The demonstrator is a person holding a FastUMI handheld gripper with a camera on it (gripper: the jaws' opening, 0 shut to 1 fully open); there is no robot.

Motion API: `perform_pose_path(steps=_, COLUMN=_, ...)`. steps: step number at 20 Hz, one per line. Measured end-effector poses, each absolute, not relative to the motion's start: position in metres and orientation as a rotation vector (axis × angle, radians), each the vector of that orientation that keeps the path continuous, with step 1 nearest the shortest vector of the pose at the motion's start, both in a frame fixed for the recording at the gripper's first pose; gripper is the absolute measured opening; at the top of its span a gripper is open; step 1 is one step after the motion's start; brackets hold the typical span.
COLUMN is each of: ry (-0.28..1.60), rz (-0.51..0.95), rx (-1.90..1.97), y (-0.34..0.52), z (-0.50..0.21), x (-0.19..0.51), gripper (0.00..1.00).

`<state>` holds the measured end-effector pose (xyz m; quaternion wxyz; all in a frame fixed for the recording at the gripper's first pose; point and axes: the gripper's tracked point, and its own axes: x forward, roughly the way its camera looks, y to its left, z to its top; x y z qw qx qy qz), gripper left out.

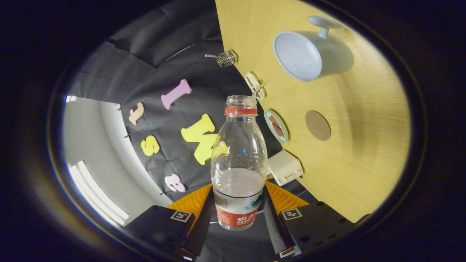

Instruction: Take the bottle from table, then pour the juice into the cup, finally place the bottle on the coaster

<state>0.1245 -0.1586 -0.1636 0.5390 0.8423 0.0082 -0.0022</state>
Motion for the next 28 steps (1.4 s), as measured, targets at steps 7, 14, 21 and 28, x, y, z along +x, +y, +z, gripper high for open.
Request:
perform_pose_path(steps=7, ry=0.006, rz=-0.009, rx=2.035, y=-0.170, z=-0.159, x=0.131, gripper=0.74)
perform_pose_path(steps=14, ry=0.017, rz=0.007, rx=1.991, y=-0.164, z=-0.162, x=0.124, gripper=0.74)
perform_pose_path(steps=21, ry=0.048, rz=0.052, rx=1.841, y=-0.147, z=-0.156, x=0.119, gripper=0.74)
perform_pose_path(steps=28, ry=0.152, rz=0.072, rx=1.505, y=-0.132, z=-0.179, x=0.105, gripper=0.74)
